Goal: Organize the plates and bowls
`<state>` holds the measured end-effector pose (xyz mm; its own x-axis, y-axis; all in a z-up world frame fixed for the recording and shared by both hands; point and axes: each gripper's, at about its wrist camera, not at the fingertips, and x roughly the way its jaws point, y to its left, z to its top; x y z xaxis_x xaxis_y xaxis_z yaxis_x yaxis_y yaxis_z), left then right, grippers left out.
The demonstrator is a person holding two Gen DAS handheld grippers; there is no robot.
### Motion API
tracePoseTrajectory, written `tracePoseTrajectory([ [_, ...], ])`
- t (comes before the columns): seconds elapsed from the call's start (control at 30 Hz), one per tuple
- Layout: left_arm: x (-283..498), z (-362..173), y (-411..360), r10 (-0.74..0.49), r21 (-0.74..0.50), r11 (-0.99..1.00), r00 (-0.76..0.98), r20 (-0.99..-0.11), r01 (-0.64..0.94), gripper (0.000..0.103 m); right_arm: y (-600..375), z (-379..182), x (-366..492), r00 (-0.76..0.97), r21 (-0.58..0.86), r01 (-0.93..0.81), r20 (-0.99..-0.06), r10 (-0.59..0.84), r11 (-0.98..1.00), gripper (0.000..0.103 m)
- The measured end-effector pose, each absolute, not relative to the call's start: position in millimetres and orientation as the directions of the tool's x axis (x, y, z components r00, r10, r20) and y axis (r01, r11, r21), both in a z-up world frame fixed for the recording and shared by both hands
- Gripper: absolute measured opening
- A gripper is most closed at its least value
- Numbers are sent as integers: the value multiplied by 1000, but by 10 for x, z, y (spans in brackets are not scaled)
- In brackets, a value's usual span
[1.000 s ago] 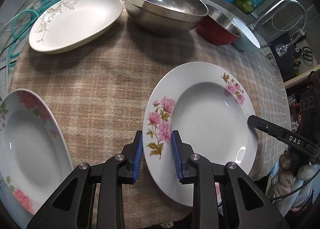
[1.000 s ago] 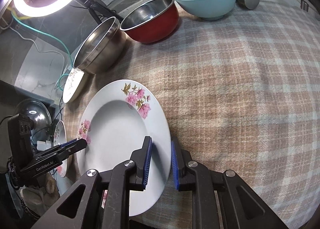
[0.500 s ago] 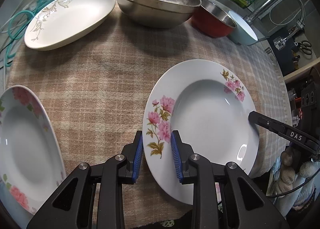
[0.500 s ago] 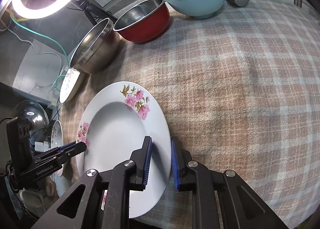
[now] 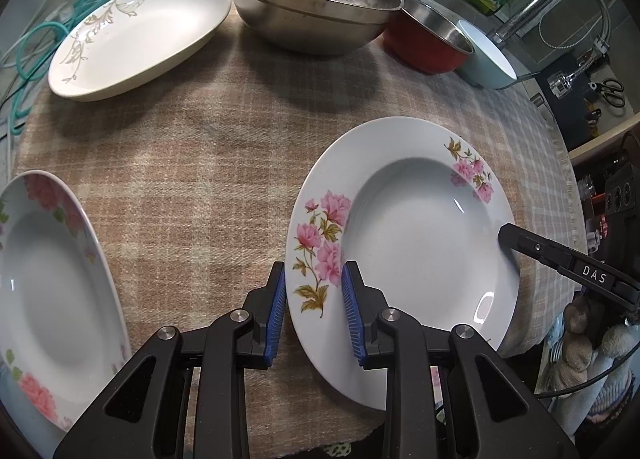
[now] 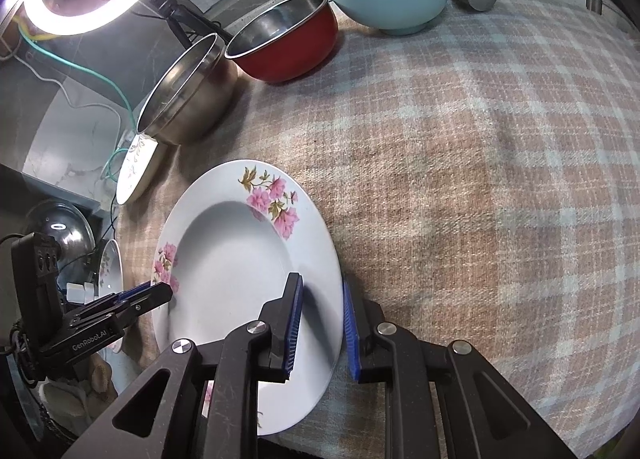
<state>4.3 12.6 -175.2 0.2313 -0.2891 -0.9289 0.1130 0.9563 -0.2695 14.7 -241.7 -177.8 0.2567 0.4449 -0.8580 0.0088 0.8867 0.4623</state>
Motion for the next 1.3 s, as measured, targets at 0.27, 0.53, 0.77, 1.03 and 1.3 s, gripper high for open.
tracePoseTrajectory([
  [0.27,45,-1747,131,-286,-263,957,238,-928,126,26,-2370,-1758,146,252,437,3,-871,422,900,18],
  [0.53,-8,-1649,224,-268,-243,962,281,-922,120,26,-2404,-1626,103,298,415,9,-869,394,910,19],
  [0.77,-111,-1487,447,-265,-251,964,333,-905,85,26,-2310,-1451,90,331,420,-17,-854,401,908,20],
  [1.03,-252,-1335,964,-214,-243,970,388,-897,-27,26,-1836,-1185,147,346,438,-140,-819,458,888,28],
  [1.3,-474,-1313,1510,-145,-227,962,417,-897,-154,26,-1246,-1177,202,290,461,-245,-805,518,853,29],
])
